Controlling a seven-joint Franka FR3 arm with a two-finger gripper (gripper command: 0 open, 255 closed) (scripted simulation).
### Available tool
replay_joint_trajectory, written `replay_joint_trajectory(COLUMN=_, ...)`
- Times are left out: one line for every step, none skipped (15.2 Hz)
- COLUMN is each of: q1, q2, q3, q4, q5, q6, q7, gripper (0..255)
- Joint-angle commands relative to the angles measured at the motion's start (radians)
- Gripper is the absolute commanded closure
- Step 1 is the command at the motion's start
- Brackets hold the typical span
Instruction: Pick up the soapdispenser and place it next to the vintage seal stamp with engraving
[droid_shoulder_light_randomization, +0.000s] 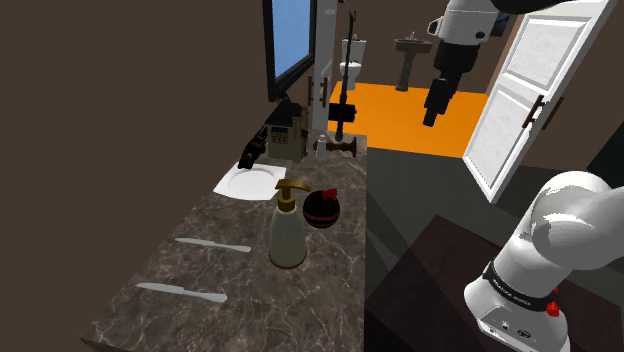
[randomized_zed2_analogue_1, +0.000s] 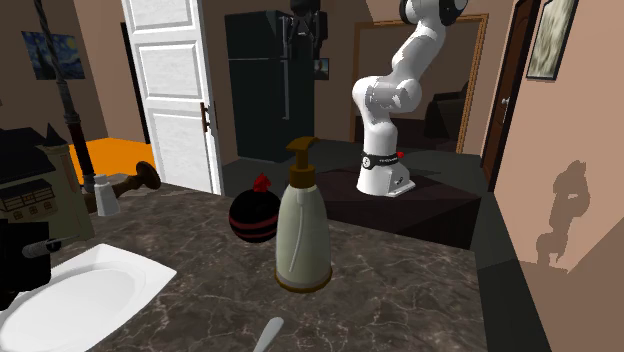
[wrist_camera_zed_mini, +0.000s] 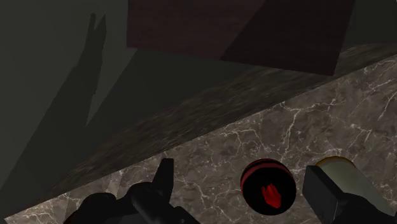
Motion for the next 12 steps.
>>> replay_joint_trajectory(q1=0.0, q2=0.0, q3=0.0, q4=0.0, q5=0.0, q6=0.0, q7=0.0, gripper=0)
replay_joint_trajectory(q1=0.007, q2=0.02, q3=0.018, q4=0.001, q5=0.012, q6=0.018, q7=0.019, gripper=0)
replay_joint_trajectory(q1=0.014, q2=0.041, q3=0.037, q4=0.002, q5=0.024, q6=0.037, q7=0.037, gripper=0)
replay_joint_trajectory(q1=0.02, q2=0.063, q3=0.055, q4=0.006, q5=0.035, q6=0.055, q7=0.056, gripper=0)
replay_joint_trajectory(q1=0.026, q2=0.086, q3=0.073, q4=0.01, q5=0.045, q6=0.073, q7=0.074, gripper=0)
replay_joint_trajectory(q1=0.032, q2=0.11, q3=0.091, q4=0.015, q5=0.054, q6=0.091, q7=0.092, gripper=0)
replay_joint_trajectory(q1=0.037, q2=0.135, q3=0.108, q4=0.022, q5=0.063, q6=0.109, q7=0.11, gripper=0)
replay_joint_trajectory(q1=0.043, q2=0.161, q3=0.126, q4=0.03, q5=0.071, q6=0.127, q7=0.129, gripper=0)
replay_joint_trajectory(q1=0.048, q2=0.188, q3=0.144, q4=0.039, q5=0.078, q6=0.144, q7=0.147, gripper=0)
replay_joint_trajectory(q1=0.052, q2=0.215, q3=0.161, q4=0.049, q5=0.084, q6=0.161, q7=0.165, gripper=0)
replay_joint_trajectory(q1=0.056, q2=0.244, q3=0.178, q4=0.061, q5=0.089, q6=0.178, q7=0.183, gripper=0)
replay_joint_trajectory(q1=0.06, q2=0.273, q3=0.196, q4=0.074, q5=0.093, q6=0.194, q7=0.201, gripper=0)
